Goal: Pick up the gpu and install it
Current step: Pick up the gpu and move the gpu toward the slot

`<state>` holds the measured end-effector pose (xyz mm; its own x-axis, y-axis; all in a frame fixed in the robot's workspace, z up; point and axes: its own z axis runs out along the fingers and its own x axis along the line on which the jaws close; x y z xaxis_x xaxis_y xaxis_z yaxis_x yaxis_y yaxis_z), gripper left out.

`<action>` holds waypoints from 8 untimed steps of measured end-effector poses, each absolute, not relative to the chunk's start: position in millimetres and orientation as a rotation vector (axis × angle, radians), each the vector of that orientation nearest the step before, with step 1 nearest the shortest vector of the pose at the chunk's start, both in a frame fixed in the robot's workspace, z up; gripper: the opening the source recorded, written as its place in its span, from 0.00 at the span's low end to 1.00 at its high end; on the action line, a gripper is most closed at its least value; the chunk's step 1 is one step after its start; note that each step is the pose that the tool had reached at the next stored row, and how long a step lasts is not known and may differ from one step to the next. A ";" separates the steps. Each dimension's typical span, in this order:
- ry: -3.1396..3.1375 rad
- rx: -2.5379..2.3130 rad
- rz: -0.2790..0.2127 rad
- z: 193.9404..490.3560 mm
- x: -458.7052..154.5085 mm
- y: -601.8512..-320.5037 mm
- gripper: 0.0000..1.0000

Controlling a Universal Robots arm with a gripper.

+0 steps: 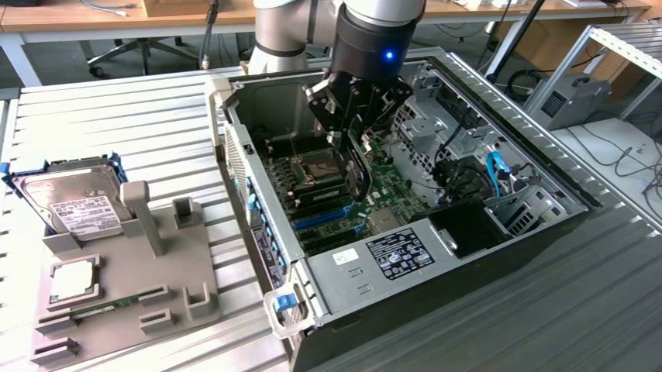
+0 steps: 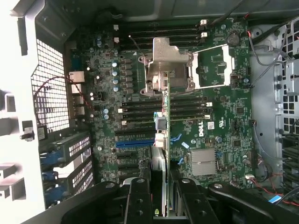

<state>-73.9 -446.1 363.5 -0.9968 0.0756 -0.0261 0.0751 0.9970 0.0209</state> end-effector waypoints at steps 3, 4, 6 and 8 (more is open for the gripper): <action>3.112 0.117 0.031 362.4 -72.5 -446.0 0.26; 3.112 0.117 0.031 362.0 -72.0 -446.0 0.26; 3.112 0.118 0.031 361.0 -71.0 -445.8 0.26; 3.112 0.117 0.031 360.1 -69.9 -445.6 0.26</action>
